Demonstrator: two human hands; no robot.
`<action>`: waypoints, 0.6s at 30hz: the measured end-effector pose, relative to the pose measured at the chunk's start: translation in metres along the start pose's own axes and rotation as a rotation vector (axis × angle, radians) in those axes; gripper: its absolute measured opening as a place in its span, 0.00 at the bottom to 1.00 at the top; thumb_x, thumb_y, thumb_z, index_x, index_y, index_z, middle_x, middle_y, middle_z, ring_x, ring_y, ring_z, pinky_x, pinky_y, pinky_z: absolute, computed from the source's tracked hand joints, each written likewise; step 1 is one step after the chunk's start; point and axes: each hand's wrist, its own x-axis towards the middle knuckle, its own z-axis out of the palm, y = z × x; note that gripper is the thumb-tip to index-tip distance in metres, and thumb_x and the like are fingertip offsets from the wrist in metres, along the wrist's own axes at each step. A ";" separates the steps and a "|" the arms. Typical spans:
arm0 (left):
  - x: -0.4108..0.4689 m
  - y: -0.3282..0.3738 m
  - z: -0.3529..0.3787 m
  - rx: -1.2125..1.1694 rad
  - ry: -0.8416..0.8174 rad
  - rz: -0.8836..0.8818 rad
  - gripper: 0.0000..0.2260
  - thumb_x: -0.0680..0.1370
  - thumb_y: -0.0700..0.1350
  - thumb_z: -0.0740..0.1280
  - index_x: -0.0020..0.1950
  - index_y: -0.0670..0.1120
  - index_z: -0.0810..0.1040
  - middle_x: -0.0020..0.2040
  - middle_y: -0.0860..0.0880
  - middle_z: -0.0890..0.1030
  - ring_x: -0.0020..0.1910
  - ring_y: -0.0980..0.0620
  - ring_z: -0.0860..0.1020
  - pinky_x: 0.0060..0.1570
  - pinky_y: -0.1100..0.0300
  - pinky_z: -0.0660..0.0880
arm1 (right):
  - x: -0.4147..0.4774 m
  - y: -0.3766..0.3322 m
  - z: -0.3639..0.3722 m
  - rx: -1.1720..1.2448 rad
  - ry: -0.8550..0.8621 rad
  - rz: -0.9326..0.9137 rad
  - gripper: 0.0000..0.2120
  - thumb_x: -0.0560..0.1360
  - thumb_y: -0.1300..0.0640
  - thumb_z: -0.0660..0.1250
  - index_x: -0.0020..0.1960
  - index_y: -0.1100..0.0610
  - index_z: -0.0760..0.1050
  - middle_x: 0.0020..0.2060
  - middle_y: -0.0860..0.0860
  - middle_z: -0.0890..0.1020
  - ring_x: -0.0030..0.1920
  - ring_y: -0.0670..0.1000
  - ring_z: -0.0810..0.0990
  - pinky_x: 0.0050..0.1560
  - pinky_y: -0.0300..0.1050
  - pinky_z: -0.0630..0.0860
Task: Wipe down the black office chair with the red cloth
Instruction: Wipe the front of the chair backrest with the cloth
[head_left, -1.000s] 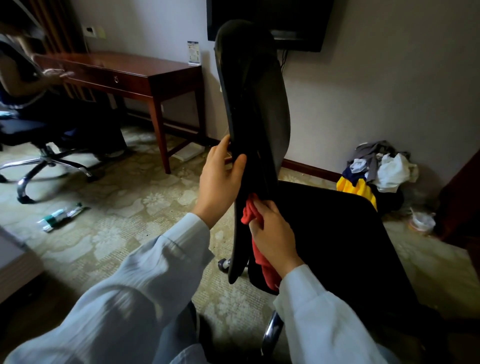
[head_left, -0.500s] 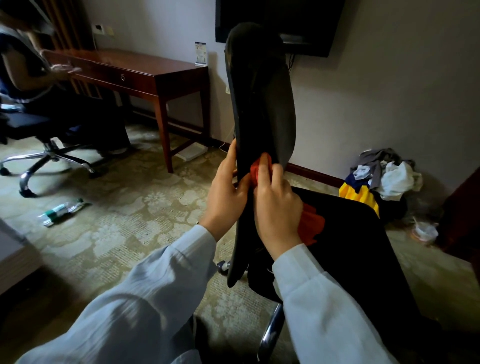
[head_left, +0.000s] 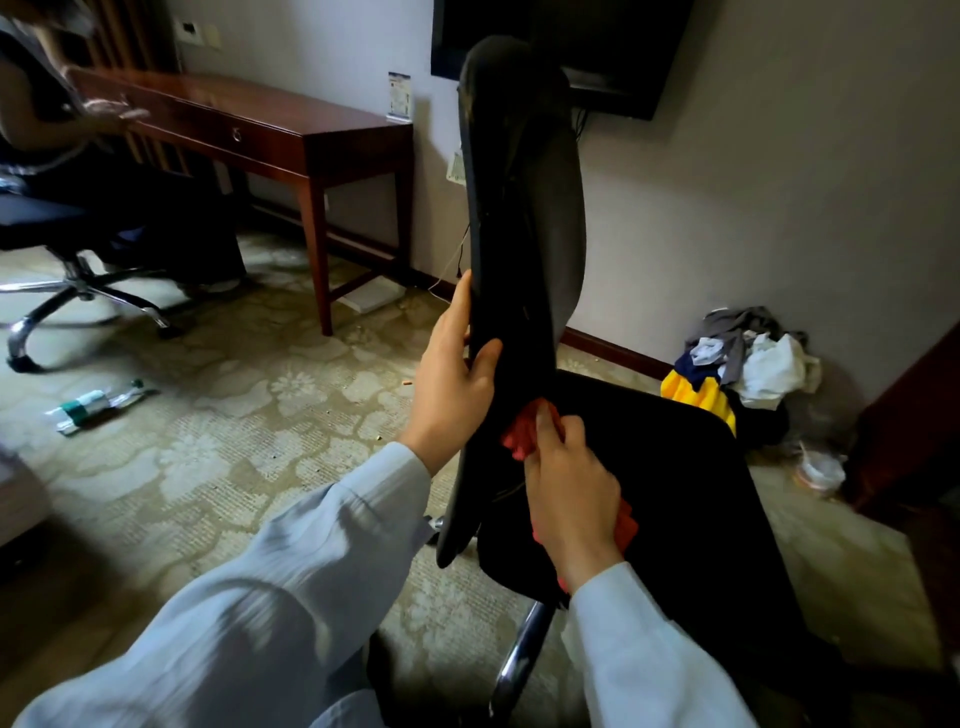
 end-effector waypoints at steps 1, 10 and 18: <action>-0.001 -0.002 0.001 0.008 0.006 0.003 0.31 0.78 0.37 0.62 0.77 0.51 0.53 0.69 0.54 0.68 0.63 0.59 0.71 0.63 0.57 0.71 | 0.003 0.001 -0.004 0.074 0.035 -0.014 0.26 0.64 0.59 0.76 0.61 0.58 0.77 0.44 0.56 0.78 0.27 0.55 0.79 0.21 0.39 0.69; -0.013 -0.020 0.006 -0.079 -0.035 -0.012 0.34 0.78 0.40 0.64 0.76 0.59 0.50 0.72 0.53 0.66 0.67 0.53 0.70 0.61 0.47 0.73 | 0.024 0.008 0.003 0.040 0.176 -0.094 0.29 0.67 0.63 0.74 0.66 0.57 0.73 0.42 0.57 0.77 0.30 0.53 0.78 0.22 0.42 0.72; -0.038 -0.042 0.011 -0.048 -0.073 -0.041 0.35 0.78 0.40 0.62 0.71 0.70 0.47 0.69 0.66 0.64 0.66 0.57 0.71 0.63 0.48 0.72 | -0.024 0.044 0.042 0.014 -0.050 0.019 0.26 0.65 0.62 0.74 0.63 0.58 0.75 0.42 0.57 0.78 0.28 0.56 0.79 0.22 0.40 0.69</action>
